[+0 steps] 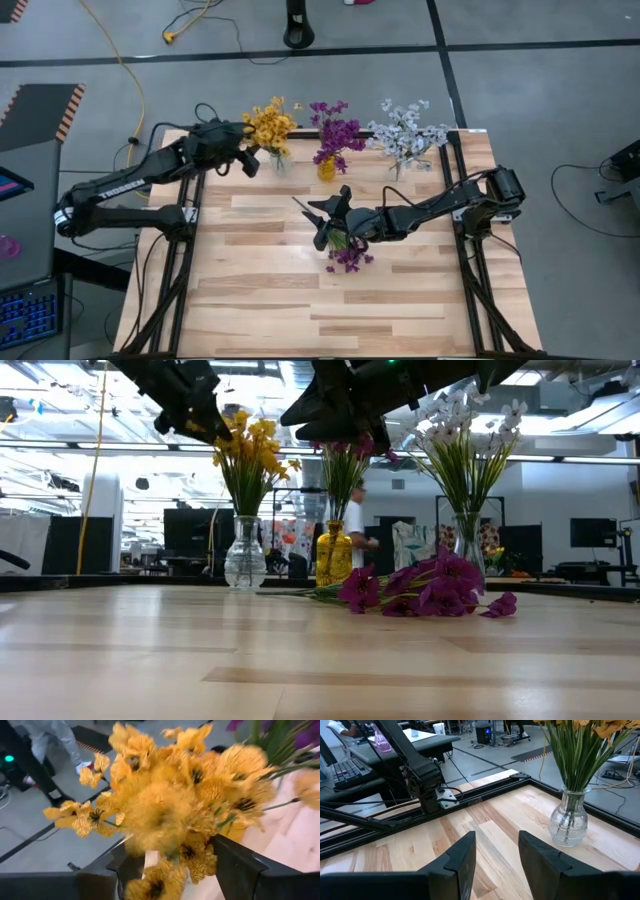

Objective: Sort flowers into vase by color
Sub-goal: Put the yellow flowers into the left transparent vase, then put the purple flowers into the yellow vase

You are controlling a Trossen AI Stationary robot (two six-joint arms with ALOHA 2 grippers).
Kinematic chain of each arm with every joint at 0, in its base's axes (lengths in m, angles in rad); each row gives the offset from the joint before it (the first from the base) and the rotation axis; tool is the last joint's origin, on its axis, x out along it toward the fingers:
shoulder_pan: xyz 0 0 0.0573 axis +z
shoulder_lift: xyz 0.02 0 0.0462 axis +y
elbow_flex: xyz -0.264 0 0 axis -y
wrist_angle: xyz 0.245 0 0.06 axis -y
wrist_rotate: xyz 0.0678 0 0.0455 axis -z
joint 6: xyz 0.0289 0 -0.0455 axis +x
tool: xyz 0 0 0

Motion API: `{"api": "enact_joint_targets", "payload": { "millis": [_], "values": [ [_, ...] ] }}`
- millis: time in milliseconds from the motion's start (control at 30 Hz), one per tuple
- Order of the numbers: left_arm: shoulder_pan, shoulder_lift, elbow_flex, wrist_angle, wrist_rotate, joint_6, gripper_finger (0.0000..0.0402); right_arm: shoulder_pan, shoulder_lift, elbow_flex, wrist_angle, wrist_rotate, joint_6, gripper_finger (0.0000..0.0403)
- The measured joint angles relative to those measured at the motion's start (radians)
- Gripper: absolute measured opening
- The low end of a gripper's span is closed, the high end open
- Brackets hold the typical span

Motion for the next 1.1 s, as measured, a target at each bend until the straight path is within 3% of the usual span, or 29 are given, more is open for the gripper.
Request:
{"api": "enact_joint_targets", "payload": {
  "millis": [200,733,867,1100],
  "values": [
    [0.000,-0.063,0.001,-0.001,0.067,0.000,0.0201,0.000,0.000,0.000,0.000,0.000,0.000,0.0176],
    [0.000,-0.277,0.001,-0.030,0.130,0.112,0.0201,0.051,-0.002,0.000,0.000,0.000,-0.011,0.0176],
    [0.000,-0.336,0.001,-0.070,0.248,0.111,0.0201,0.076,-0.002,0.000,-0.004,0.000,-0.013,0.0176],
    [-0.022,-0.369,-0.015,-0.143,0.580,0.091,0.0201,0.122,-0.003,0.000,-0.035,0.000,-0.013,0.0176]
  ]
}}
